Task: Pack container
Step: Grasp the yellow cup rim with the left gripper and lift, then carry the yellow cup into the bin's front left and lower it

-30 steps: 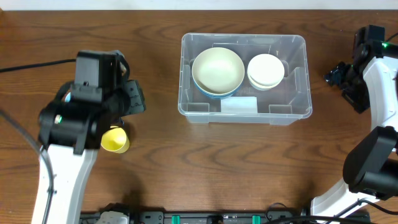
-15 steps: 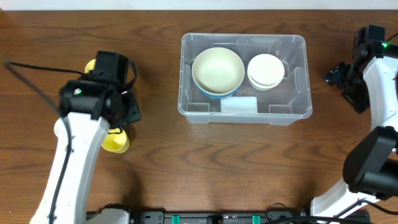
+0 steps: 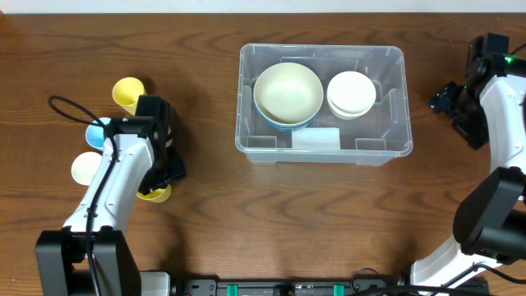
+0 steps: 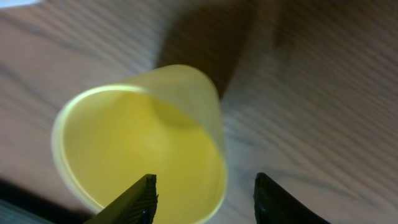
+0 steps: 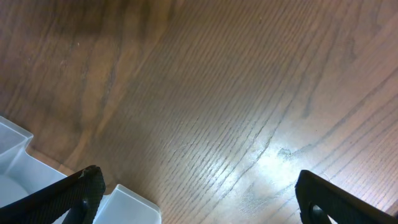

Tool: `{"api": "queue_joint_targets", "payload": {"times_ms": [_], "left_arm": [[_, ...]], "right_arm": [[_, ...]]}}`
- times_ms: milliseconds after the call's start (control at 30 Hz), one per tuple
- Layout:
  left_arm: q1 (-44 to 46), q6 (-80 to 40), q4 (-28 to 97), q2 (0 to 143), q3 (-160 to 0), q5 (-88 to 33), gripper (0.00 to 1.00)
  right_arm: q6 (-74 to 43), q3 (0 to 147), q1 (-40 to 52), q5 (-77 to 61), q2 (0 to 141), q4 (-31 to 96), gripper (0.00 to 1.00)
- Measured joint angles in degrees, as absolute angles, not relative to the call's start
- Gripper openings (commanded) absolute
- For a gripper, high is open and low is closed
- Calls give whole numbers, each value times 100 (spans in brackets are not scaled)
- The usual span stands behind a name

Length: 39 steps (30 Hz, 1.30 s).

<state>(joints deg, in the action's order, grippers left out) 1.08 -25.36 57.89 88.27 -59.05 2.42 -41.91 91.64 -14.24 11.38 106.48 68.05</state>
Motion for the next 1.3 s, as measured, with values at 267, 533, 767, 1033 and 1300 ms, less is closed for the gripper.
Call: {"api": "queue_joint_targets", "payload": {"times_ms": [267, 533, 767, 1033, 1300], "left_arm": [[95, -2502, 4976, 8827, -5225, -139, 32], [95, -2399, 4871, 8831, -5022, -193, 6], [95, -2099, 5507, 8818, -5776, -257, 6], [499, -1505, 5708, 8171, -7865, -611, 6], [2095, -1295, 4901, 7666, -9292, -740, 6]], "right_arm": [[-4191, 9164, -1424, 1138, 10648, 6807, 99], [-4191, 9164, -1424, 1138, 10648, 6807, 99], [-4191, 9164, -1424, 1138, 10648, 6805, 99], [-4191, 9164, -1424, 1138, 10648, 6807, 99], [-4191, 9164, -1424, 1138, 10648, 6805, 99]]}}
